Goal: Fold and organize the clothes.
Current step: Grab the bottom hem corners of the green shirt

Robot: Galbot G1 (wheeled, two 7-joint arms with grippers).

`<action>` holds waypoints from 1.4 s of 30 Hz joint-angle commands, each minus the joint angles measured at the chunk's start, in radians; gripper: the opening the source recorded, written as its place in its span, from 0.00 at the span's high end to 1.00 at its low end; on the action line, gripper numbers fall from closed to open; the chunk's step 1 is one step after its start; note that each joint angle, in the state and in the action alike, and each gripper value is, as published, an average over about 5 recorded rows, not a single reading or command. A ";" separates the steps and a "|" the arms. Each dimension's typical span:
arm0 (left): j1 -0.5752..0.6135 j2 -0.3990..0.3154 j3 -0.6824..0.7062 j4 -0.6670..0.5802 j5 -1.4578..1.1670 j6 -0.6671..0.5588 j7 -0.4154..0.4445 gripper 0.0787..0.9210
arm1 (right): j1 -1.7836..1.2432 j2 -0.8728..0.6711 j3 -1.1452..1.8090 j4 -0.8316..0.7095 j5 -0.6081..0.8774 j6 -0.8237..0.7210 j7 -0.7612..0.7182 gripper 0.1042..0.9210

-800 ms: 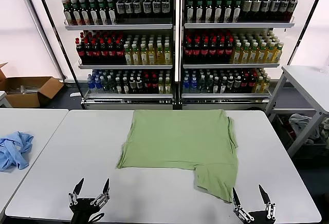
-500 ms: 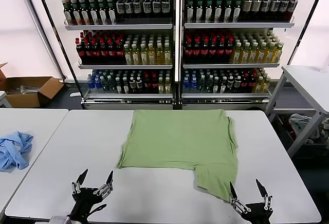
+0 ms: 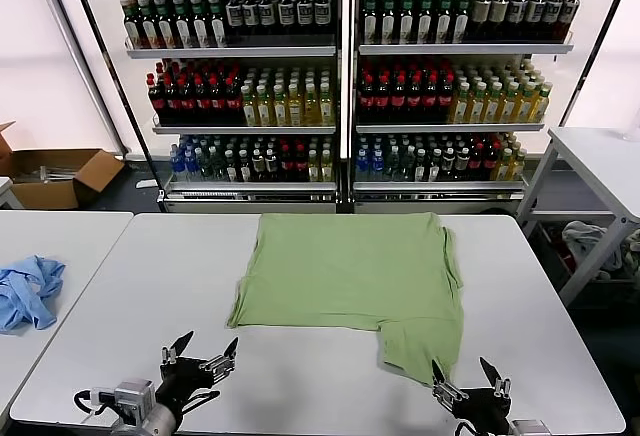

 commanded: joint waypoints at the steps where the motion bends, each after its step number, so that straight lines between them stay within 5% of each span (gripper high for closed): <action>1: -0.134 0.001 0.053 0.080 -0.044 0.074 0.036 0.12 | 0.033 -0.002 -0.012 0.015 0.040 -0.099 0.024 0.12; 17: -0.319 -0.036 0.130 0.312 -0.055 0.033 0.041 0.12 | 0.027 0.021 -0.017 -0.012 0.013 -0.077 0.000 0.12; 29: -0.324 -0.036 0.135 0.341 -0.059 0.017 0.054 0.12 | 0.043 0.027 -0.032 -0.039 0.011 -0.075 -0.013 0.12; 42: -0.320 -0.039 0.147 0.353 -0.056 0.006 0.069 0.40 | 0.060 0.027 -0.040 -0.081 -0.005 -0.046 -0.035 0.26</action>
